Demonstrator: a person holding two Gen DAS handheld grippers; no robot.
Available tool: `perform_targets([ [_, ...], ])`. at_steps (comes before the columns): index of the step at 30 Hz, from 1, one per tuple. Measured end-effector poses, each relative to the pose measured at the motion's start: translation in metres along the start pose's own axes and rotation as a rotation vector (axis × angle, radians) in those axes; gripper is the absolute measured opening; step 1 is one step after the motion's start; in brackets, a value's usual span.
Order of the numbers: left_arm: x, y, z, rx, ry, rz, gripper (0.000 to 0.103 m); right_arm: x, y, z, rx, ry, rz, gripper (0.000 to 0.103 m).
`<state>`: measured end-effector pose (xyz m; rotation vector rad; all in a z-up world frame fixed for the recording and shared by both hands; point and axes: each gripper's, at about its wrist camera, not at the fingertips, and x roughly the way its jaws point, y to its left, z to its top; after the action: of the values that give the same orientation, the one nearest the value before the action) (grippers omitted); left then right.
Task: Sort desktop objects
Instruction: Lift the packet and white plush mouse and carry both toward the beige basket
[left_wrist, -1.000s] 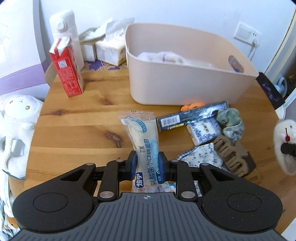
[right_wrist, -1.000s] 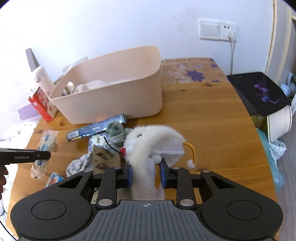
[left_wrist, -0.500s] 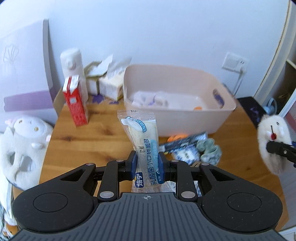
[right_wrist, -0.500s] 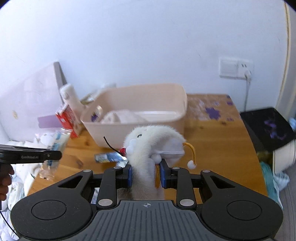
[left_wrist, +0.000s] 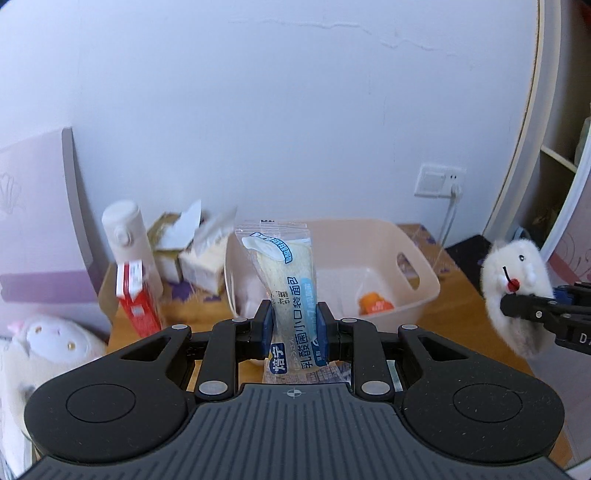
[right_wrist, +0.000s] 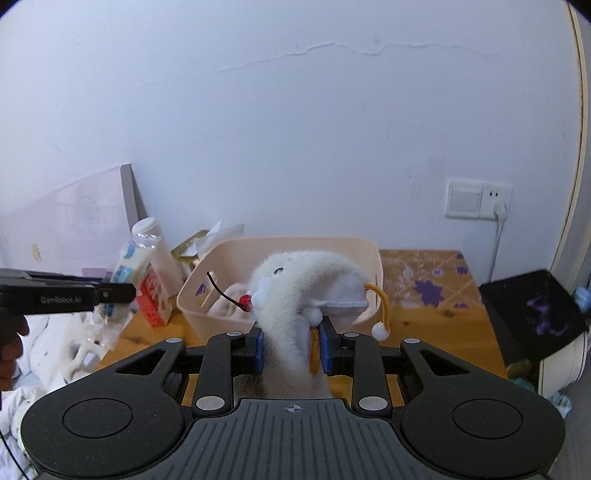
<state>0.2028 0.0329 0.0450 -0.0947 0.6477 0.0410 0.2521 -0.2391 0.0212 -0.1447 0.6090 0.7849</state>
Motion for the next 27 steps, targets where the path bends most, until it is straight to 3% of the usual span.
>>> perform_targets([
  [12,0.034,0.005,0.034,0.078,-0.026,-0.007,0.024,0.03,0.005,0.041,-0.067,-0.037,-0.074,0.026],
  [27,0.106,0.002,0.055,0.117,0.02,-0.029,0.024,0.114,-0.012,0.072,-0.046,0.021,-0.116,0.026],
])
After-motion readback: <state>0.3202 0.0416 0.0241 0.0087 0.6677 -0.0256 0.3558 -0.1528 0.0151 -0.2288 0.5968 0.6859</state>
